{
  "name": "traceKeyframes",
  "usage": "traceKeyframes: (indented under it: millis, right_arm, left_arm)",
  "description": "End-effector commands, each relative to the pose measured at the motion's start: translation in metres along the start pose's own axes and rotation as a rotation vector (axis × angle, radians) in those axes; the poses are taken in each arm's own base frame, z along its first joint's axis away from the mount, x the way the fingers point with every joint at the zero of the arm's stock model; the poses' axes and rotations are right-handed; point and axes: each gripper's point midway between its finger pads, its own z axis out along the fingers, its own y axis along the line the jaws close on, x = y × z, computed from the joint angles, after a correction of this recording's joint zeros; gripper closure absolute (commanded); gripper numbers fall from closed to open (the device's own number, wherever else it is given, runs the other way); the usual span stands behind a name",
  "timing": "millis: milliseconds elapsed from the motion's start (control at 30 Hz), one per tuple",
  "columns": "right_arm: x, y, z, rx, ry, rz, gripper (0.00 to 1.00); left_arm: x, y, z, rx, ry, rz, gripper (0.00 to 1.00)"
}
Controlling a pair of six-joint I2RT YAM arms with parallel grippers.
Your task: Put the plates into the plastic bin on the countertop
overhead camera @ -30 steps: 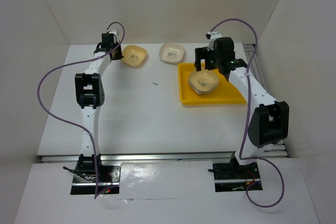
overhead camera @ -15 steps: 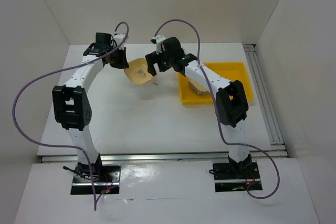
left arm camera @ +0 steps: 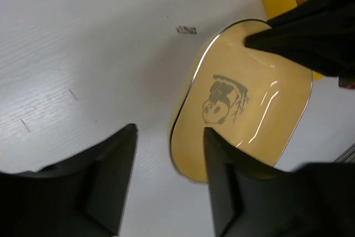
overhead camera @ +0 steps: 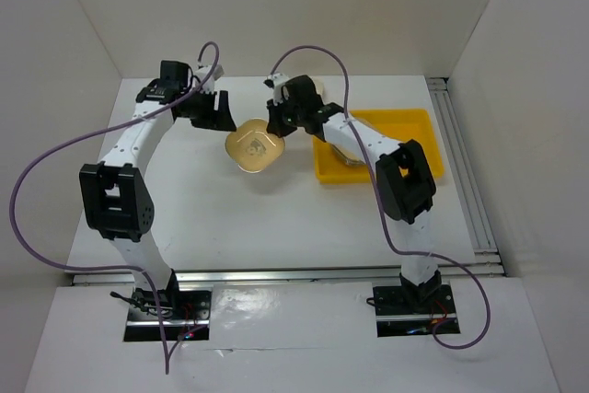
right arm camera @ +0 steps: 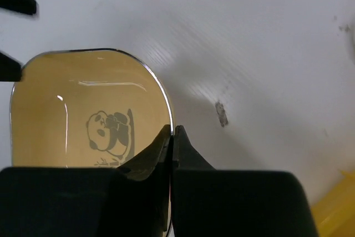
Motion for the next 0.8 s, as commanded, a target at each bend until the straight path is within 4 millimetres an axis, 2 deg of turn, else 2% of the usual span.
traceKeyframes:
  millis: [0,33,67,100,133,167,200,233,300,333,400,433,500,533,633,767]
  right_arm:
    - [-0.020,-0.010,-0.036,0.053,-0.056,-0.024,1.00]
    - [-0.020,-0.020,-0.043,0.084,-0.060,-0.016,1.00]
    - [-0.014,-0.029,-0.050,0.101,-0.051,-0.003,1.00]
    - [-0.023,-0.035,-0.068,0.118,-0.070,-0.010,1.00]
    - [-0.025,-0.059,-0.084,0.163,-0.079,0.005,1.00]
    - [-0.016,-0.071,-0.095,0.179,-0.063,0.011,1.00]
    - [-0.018,-0.084,-0.108,0.207,-0.072,-0.015,1.00]
    - [-0.026,-0.101,-0.135,0.242,-0.098,-0.024,1.00]
    - [-0.012,-0.121,-0.159,0.288,-0.056,-0.069,1.00]
    - [-0.017,-0.134,-0.180,0.318,-0.069,-0.074,1.00]
    - [-0.001,-0.147,-0.197,0.317,-0.023,-0.069,1.00]
    - [0.006,-0.161,-0.210,0.335,-0.011,-0.079,1.00]
    - [0.017,-0.173,-0.220,0.373,-0.008,-0.073,1.00]
    - [0.019,-0.178,-0.226,0.388,-0.011,-0.094,1.00]
    - [0.026,-0.200,-0.237,0.481,-0.010,-0.099,1.00]
    - [0.013,-0.213,-0.238,0.552,-0.070,-0.086,1.00]
  left_arm:
    - [-0.051,-0.028,-0.034,0.036,-0.151,0.049,0.24]
    - [-0.063,-0.026,-0.038,0.020,-0.177,0.063,0.08]
    - [-0.070,-0.024,-0.038,0.010,-0.187,0.068,0.00]
    - [-0.072,-0.026,-0.034,0.007,-0.181,0.057,0.00]
    - [-0.073,-0.018,-0.024,-0.003,-0.168,0.049,0.00]
    - [-0.082,-0.014,-0.025,-0.024,-0.176,0.051,0.00]
    - [-0.081,-0.010,-0.020,-0.033,-0.159,0.041,0.00]
    - [-0.082,-0.007,-0.015,-0.033,-0.148,0.035,0.00]
    - [-0.088,-0.001,0.002,-0.037,-0.132,0.033,0.00]
    - [-0.088,-0.005,0.008,-0.028,-0.116,0.035,0.00]
    - [-0.099,-0.002,0.021,-0.033,-0.121,0.047,0.00]
    - [-0.099,-0.005,0.027,-0.036,-0.111,0.052,0.00]
    - [-0.108,-0.005,0.030,-0.052,-0.123,0.074,0.00]
    - [-0.105,-0.007,0.042,-0.042,-0.106,0.077,0.00]
    - [-0.102,-0.012,0.054,-0.048,-0.085,0.097,0.00]
    - [-0.095,-0.014,0.061,-0.042,-0.062,0.094,0.00]
